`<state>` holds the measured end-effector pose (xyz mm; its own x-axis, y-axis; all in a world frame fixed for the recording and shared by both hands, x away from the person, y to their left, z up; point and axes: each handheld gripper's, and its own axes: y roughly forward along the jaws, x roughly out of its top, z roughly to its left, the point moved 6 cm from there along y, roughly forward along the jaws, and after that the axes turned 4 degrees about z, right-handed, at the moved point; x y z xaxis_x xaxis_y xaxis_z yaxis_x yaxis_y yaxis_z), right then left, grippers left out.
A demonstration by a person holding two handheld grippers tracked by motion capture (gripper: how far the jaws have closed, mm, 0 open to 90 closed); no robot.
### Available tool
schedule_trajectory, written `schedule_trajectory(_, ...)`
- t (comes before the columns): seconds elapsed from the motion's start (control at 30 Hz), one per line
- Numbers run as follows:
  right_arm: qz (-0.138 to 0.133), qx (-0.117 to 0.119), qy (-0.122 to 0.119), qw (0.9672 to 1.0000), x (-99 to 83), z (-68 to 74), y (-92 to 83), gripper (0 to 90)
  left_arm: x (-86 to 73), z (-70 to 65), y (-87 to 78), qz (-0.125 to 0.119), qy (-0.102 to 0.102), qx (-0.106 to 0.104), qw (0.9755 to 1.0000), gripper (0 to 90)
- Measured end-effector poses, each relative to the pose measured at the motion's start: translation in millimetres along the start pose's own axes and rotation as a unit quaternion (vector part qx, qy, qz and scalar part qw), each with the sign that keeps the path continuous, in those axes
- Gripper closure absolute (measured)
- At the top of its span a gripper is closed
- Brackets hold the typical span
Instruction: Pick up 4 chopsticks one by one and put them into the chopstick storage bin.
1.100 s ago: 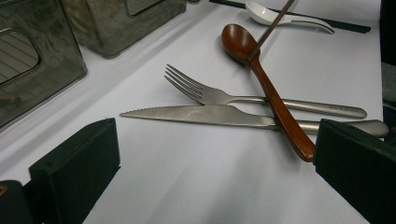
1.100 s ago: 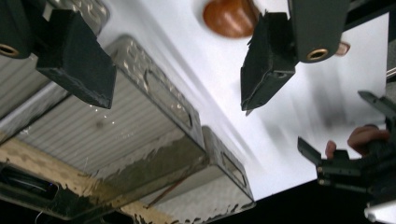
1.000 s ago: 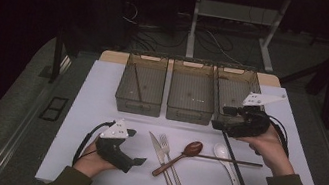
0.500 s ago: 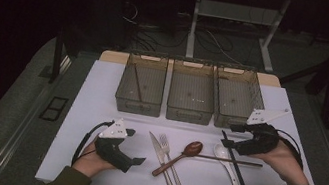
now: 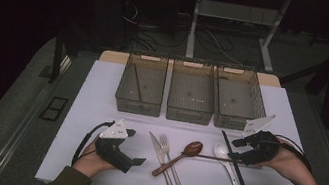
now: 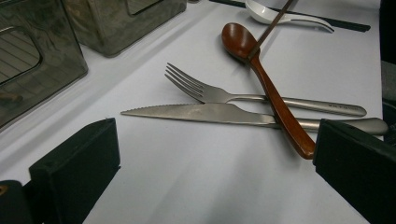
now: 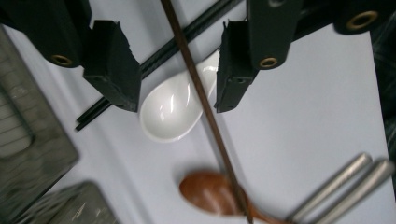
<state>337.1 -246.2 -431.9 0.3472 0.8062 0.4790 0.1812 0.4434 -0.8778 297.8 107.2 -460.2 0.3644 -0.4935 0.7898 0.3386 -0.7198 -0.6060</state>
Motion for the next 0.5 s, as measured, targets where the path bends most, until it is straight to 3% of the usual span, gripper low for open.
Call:
schedule_trajectory(0.2,0.05,0.01,-0.03,0.9982,-8.5,1.8,8.4,59.1,-0.1,-0.3,0.3,0.001,0.001,0.0,1.0,0.0)
schedule_trajectory(0.5,0.106,0.013,-0.044,0.9933,-20.8,-1.9,23.1,65.8,-0.1,-0.8,0.7,0.002,0.0,0.0,1.0,0.0)
